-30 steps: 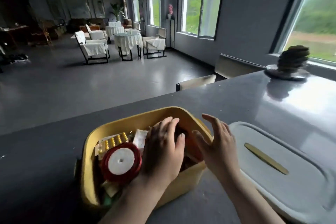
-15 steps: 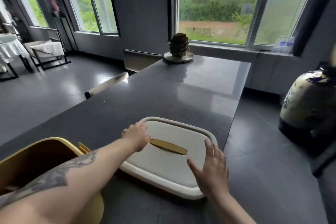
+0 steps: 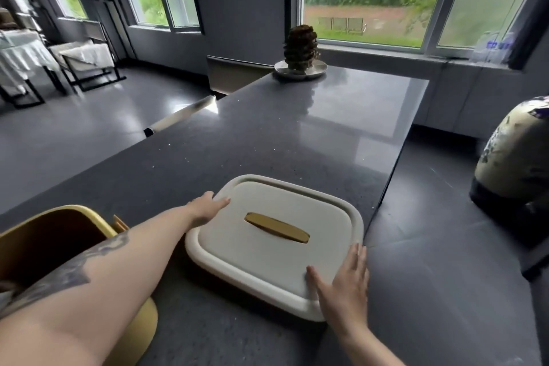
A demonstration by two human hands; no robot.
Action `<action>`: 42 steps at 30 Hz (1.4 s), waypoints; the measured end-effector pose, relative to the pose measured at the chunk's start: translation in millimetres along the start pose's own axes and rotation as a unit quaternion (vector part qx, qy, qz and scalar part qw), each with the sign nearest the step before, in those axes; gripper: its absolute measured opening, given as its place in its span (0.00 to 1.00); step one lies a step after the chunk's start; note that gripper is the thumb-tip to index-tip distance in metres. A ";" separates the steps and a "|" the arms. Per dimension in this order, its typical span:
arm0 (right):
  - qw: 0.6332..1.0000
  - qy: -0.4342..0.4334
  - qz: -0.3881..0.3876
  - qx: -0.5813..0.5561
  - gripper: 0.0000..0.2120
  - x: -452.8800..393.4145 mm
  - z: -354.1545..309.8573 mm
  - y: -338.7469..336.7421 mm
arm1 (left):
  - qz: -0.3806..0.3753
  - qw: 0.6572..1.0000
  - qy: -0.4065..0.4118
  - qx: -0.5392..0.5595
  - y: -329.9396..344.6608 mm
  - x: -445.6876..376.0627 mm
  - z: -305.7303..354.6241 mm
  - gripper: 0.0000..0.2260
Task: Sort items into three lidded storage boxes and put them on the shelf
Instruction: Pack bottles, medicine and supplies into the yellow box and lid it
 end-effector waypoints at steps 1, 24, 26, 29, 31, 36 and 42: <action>1.000 0.002 0.000 -0.021 0.50 -1.1 0.8 -1.9 | 0.007 1.000 -0.001 -0.004 -2.9 1.1 1.4 0.29; 0.836 -0.203 -0.431 -0.271 0.28 107.0 -278.3 143.4 | 0.533 0.717 -0.209 0.397 -90.5 394.7 -290.8 0.09; 0.839 -0.223 -0.426 -0.254 0.25 115.6 -270.4 153.8 | 0.522 0.714 -0.216 0.414 -67.0 400.8 -298.8 0.16; 0.844 -0.227 -0.412 -0.258 0.22 115.3 -265.7 158.0 | 0.505 0.712 -0.227 0.432 -45.2 397.3 -300.8 0.21; 0.841 -0.233 -0.413 -0.259 0.20 115.6 -266.9 159.5 | 0.502 0.703 -0.232 0.447 -40.1 391.7 -302.9 0.22; 0.864 -0.279 -0.377 -0.184 0.23 117.6 -265.1 167.7 | 0.502 0.729 -0.250 0.393 -50.5 385.4 -298.2 0.20; 0.898 -0.214 -0.330 -0.199 0.37 105.5 -255.6 167.1 | 0.457 0.814 -0.353 0.066 -68.7 380.0 -287.5 0.23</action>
Point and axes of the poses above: each hand's wrist, its own x-axis away from the middle knuckle, its own y-axis out of the palm, z = x × y, the point moved 6 cm from there along -x, towards the middle knuckle, and after that the axes turned 7 degrees about -x, right-handed, at the moved point
